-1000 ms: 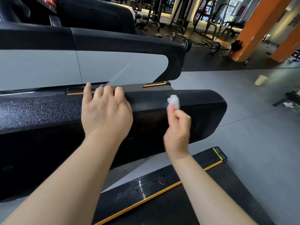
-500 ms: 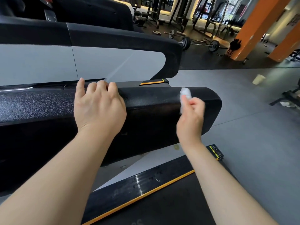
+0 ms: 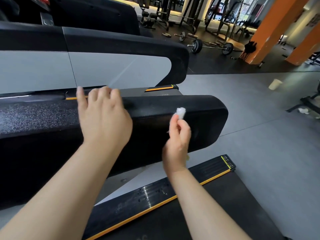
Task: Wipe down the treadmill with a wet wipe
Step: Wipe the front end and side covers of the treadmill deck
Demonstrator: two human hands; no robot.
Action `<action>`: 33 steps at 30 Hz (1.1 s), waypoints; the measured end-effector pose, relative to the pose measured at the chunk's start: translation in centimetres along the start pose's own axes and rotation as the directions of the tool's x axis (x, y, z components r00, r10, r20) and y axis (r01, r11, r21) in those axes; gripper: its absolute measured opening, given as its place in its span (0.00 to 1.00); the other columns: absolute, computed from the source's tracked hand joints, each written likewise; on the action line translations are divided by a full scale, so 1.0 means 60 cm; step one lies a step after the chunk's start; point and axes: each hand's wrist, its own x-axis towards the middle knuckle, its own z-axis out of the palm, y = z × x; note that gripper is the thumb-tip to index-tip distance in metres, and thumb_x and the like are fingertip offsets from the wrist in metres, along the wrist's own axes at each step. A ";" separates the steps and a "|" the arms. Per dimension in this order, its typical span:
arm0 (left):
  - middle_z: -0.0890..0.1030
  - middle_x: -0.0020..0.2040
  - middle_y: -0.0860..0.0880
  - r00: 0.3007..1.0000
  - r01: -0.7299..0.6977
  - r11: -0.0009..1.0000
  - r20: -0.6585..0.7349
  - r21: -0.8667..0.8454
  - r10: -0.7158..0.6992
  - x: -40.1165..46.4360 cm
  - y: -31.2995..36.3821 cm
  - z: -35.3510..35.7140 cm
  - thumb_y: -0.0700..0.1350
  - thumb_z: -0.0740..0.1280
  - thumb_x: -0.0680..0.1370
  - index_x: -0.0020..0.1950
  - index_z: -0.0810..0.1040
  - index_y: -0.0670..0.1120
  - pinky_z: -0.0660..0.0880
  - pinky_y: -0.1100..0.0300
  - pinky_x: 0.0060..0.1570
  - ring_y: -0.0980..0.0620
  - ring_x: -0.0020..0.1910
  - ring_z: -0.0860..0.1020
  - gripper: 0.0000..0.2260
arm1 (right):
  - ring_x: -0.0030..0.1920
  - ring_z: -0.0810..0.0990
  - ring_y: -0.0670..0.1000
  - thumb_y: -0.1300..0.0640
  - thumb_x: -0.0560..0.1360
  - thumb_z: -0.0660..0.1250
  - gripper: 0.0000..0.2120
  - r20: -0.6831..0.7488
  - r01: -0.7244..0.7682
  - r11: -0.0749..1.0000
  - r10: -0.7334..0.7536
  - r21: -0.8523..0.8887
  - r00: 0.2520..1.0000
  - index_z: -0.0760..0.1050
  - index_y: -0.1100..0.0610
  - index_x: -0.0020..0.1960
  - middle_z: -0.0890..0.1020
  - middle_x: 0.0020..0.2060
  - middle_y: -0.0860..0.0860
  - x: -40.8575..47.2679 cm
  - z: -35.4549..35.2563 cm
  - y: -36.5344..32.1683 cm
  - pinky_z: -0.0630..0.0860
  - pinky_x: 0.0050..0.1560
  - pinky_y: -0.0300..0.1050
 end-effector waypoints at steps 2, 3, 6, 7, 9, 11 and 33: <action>0.77 0.56 0.39 0.993 -0.111 0.994 -0.035 -0.011 0.111 -0.003 0.037 0.006 0.39 0.53 0.70 0.56 0.77 0.38 0.49 0.40 0.70 0.37 0.57 0.73 0.20 | 0.45 0.67 0.30 0.62 0.79 0.56 0.19 -0.217 -0.136 0.980 0.166 0.146 0.962 0.61 0.35 0.51 0.66 0.47 0.35 0.042 -0.026 0.005 0.65 0.48 0.25; 0.77 0.56 0.40 0.985 -0.165 0.986 -0.048 -0.009 0.164 -0.001 0.056 0.010 0.38 0.55 0.70 0.55 0.77 0.39 0.49 0.41 0.70 0.38 0.57 0.73 0.18 | 0.40 0.69 0.35 0.63 0.79 0.56 0.17 -0.288 -0.131 0.952 0.212 0.278 0.934 0.63 0.39 0.53 0.68 0.46 0.40 0.051 -0.039 0.006 0.67 0.43 0.27; 0.75 0.60 0.43 0.964 -0.266 0.964 0.007 0.015 0.266 0.018 0.108 0.025 0.38 0.59 0.75 0.58 0.75 0.43 0.46 0.42 0.71 0.40 0.61 0.70 0.13 | 0.34 0.74 0.39 0.59 0.82 0.55 0.05 -0.306 -0.104 0.824 0.320 0.558 0.897 0.70 0.55 0.54 0.72 0.39 0.48 0.041 -0.029 -0.009 0.71 0.37 0.27; 0.74 0.62 0.44 0.953 -0.302 0.953 0.041 0.031 0.300 0.027 0.124 0.032 0.41 0.58 0.77 0.60 0.73 0.44 0.44 0.42 0.72 0.41 0.63 0.69 0.13 | 0.38 0.77 0.38 0.59 0.82 0.55 0.06 -0.269 -0.133 0.857 0.299 0.498 0.916 0.70 0.55 0.54 0.75 0.41 0.48 0.024 -0.013 -0.014 0.72 0.43 0.29; 0.72 0.64 0.45 0.917 -0.392 0.916 0.111 0.086 0.382 0.042 0.150 0.049 0.47 0.54 0.81 0.64 0.69 0.45 0.41 0.42 0.72 0.42 0.65 0.67 0.14 | 0.49 0.80 0.44 0.56 0.81 0.59 0.05 -0.090 -0.219 0.861 0.290 0.460 0.953 0.73 0.50 0.55 0.79 0.48 0.51 -0.014 0.015 -0.020 0.75 0.52 0.40; 0.73 0.63 0.44 0.897 -0.426 0.898 0.181 0.113 0.403 0.049 0.160 0.062 0.52 0.47 0.82 0.63 0.69 0.45 0.41 0.42 0.72 0.42 0.65 0.68 0.18 | 0.51 0.79 0.52 0.54 0.80 0.62 0.05 0.040 -0.226 0.850 0.236 0.475 0.971 0.76 0.47 0.52 0.79 0.51 0.53 -0.029 0.021 -0.017 0.75 0.54 0.47; 0.76 0.52 0.44 0.918 -0.361 0.922 0.228 0.138 0.326 0.045 0.167 0.078 0.51 0.40 0.78 0.59 0.69 0.44 0.46 0.43 0.72 0.41 0.52 0.74 0.22 | 0.76 0.40 0.47 0.44 0.82 0.42 0.30 -0.251 -0.394 0.894 0.440 0.213 0.862 0.37 0.58 0.77 0.39 0.76 0.49 0.135 -0.069 0.065 0.40 0.74 0.44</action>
